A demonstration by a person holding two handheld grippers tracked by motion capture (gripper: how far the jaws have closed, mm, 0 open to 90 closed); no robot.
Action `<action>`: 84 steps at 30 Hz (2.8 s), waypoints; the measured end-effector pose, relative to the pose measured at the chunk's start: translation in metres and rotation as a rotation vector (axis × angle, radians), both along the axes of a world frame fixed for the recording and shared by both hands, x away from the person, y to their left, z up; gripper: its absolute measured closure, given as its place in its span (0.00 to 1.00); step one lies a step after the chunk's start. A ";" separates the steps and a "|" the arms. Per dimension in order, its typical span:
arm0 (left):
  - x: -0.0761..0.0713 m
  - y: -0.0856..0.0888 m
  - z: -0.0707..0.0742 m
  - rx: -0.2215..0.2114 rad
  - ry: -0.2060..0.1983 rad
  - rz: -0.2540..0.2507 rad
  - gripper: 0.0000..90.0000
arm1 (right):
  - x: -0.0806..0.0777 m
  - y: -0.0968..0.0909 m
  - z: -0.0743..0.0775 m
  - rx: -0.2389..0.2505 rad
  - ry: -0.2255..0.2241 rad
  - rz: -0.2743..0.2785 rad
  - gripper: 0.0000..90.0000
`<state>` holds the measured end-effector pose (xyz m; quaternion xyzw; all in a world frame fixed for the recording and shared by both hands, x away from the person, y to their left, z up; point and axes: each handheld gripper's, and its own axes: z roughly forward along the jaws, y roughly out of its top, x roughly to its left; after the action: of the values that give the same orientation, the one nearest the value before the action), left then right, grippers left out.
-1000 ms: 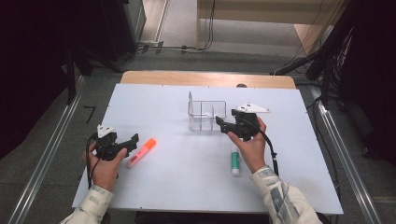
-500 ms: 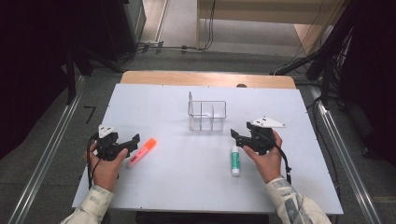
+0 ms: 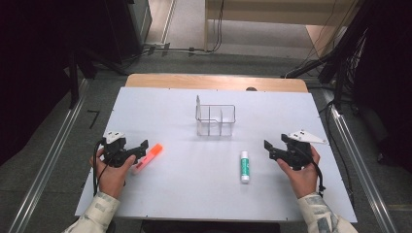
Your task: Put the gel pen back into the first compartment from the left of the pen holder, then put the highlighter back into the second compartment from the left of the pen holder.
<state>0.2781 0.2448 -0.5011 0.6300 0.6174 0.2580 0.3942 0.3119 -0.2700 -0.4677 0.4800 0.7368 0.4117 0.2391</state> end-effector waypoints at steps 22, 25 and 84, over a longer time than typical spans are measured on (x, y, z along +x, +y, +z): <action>0.000 -0.005 0.001 0.012 -0.003 -0.030 0.16 | -0.004 -0.008 -0.001 0.010 0.007 -0.019 0.28; 0.000 -0.005 0.001 0.010 -0.003 -0.030 0.16 | -0.004 -0.008 -0.002 0.008 0.009 -0.020 0.28; 0.011 -0.036 -0.018 0.173 0.074 -0.210 0.23 | -0.005 -0.008 -0.002 0.019 0.014 -0.024 0.27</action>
<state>0.2888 0.2084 -0.5190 0.7319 0.5375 0.2443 0.3402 0.3067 -0.2780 -0.4696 0.4941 0.7285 0.4126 0.2344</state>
